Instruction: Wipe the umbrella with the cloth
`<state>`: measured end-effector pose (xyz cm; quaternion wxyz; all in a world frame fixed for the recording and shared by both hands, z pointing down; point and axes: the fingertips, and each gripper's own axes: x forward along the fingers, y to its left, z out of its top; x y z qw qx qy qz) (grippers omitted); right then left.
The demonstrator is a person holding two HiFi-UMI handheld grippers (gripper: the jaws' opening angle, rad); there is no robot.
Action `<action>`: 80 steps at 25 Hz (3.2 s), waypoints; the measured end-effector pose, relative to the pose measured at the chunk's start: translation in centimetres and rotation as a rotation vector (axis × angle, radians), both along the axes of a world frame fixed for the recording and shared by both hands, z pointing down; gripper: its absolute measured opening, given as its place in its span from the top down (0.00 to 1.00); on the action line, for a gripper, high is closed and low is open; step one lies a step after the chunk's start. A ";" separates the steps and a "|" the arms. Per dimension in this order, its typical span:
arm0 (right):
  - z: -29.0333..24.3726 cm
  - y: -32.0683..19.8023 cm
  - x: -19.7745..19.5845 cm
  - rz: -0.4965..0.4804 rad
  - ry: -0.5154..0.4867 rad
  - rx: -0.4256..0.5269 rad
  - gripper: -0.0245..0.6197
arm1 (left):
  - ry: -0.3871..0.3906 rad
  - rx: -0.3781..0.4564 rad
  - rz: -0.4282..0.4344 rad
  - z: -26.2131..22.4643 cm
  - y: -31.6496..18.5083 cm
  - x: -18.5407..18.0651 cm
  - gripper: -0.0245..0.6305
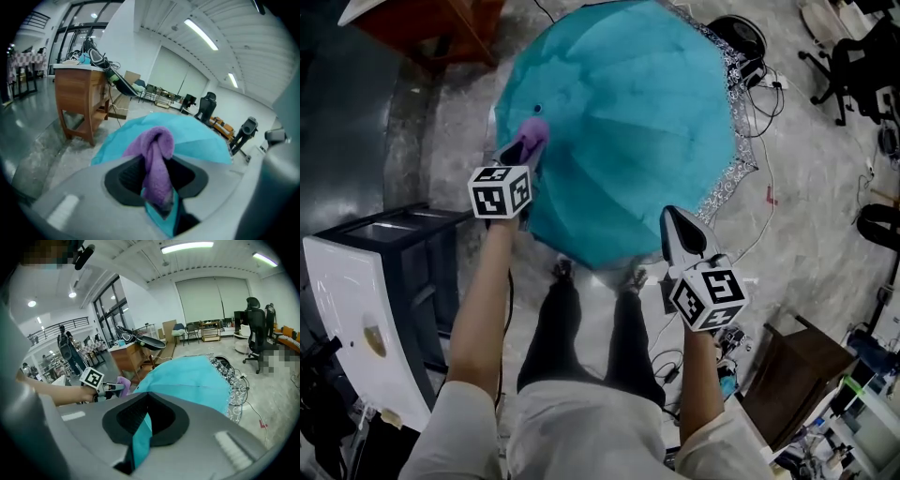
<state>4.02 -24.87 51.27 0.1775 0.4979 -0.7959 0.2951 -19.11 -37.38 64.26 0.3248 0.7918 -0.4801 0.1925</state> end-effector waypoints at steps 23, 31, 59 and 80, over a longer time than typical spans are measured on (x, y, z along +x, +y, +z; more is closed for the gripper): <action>9.4 -5.3 -12.4 -0.116 0.049 -0.067 0.96 | -0.079 -0.094 0.035 13.9 -5.2 -6.1 0.77; 8.9 -3.6 -8.2 -0.084 0.050 -0.088 0.95 | -0.064 -0.102 -0.011 13.3 -3.8 -3.3 0.77; 2.6 5.0 14.4 -0.039 0.052 -0.028 0.95 | -0.022 -0.031 -0.030 4.2 10.1 19.9 0.76; 3.1 15.3 25.2 0.049 0.096 -0.034 0.95 | 0.071 -0.129 0.321 7.8 25.2 40.8 0.76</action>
